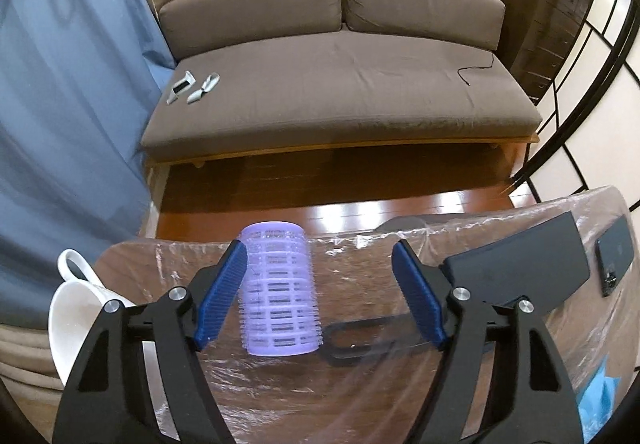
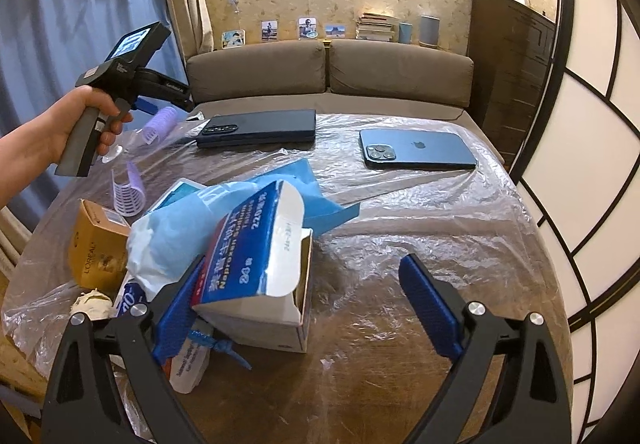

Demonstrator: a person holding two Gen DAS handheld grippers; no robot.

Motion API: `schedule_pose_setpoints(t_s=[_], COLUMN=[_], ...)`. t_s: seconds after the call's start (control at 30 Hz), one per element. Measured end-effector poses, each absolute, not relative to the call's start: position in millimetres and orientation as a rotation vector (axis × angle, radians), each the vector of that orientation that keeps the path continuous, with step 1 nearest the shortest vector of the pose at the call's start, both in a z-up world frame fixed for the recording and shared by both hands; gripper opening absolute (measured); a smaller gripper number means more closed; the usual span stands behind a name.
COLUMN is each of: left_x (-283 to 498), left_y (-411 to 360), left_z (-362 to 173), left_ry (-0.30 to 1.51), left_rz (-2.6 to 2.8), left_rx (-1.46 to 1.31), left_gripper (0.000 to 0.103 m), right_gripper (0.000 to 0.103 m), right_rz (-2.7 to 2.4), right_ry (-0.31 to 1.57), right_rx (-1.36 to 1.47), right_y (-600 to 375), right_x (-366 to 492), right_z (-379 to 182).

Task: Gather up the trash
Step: 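Grasp the purple hair curler with the left tool while the right tool grasps the Naproxen box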

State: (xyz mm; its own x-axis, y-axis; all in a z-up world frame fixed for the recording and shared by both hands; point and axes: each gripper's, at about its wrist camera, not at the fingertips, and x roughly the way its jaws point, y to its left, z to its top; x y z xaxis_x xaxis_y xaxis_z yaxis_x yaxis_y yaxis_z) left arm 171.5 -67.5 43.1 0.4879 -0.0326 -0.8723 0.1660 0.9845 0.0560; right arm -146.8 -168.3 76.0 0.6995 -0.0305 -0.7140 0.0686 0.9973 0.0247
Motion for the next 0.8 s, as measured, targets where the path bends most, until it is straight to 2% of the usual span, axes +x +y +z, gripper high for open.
schedule_pose_setpoints(t_s=[0.23, 0.53, 0.57, 0.6, 0.7, 0.73, 0.8], left_x=[169.2, 172.5, 172.3, 171.7, 170.7, 169.2, 168.2], left_y=[-59.4, -68.3, -69.7, -71.5, -72.9, -73.6, -74.3], left_z=[49.2, 29.0, 27.1, 24.9, 21.0, 21.6, 22.4], left_ry=[1.037, 1.108, 1.112, 1.117, 1.133, 1.13, 1.127], left_rz=[-0.094, -0.134, -0.136, -0.147, -0.176, -0.187, -0.194], left_rx=[0.137, 0.191, 0.193, 0.195, 0.181, 0.176, 0.175], left_gripper=[0.076, 0.076, 0.073, 0.063, 0.049, 0.048, 0.045], right_gripper=[0.092, 0.092, 0.092, 0.091, 0.08, 0.076, 0.053], right_rz=[-0.071, -0.087, -0.087, -0.087, -0.075, -0.069, -0.046], right_ry=[0.78, 0.785, 0.785, 0.785, 0.8, 0.805, 0.832], right_rx=[0.038, 0.023, 0.022, 0.023, 0.034, 0.04, 0.068], right_y=[-168.1, -167.2, -167.1, -167.1, -169.4, -169.9, -172.5], right_x=[-146.8, -140.9, -139.7, -138.6, -134.1, -133.3, -130.4], right_z=[75.9, 70.3, 69.5, 68.8, 65.1, 64.0, 59.8])
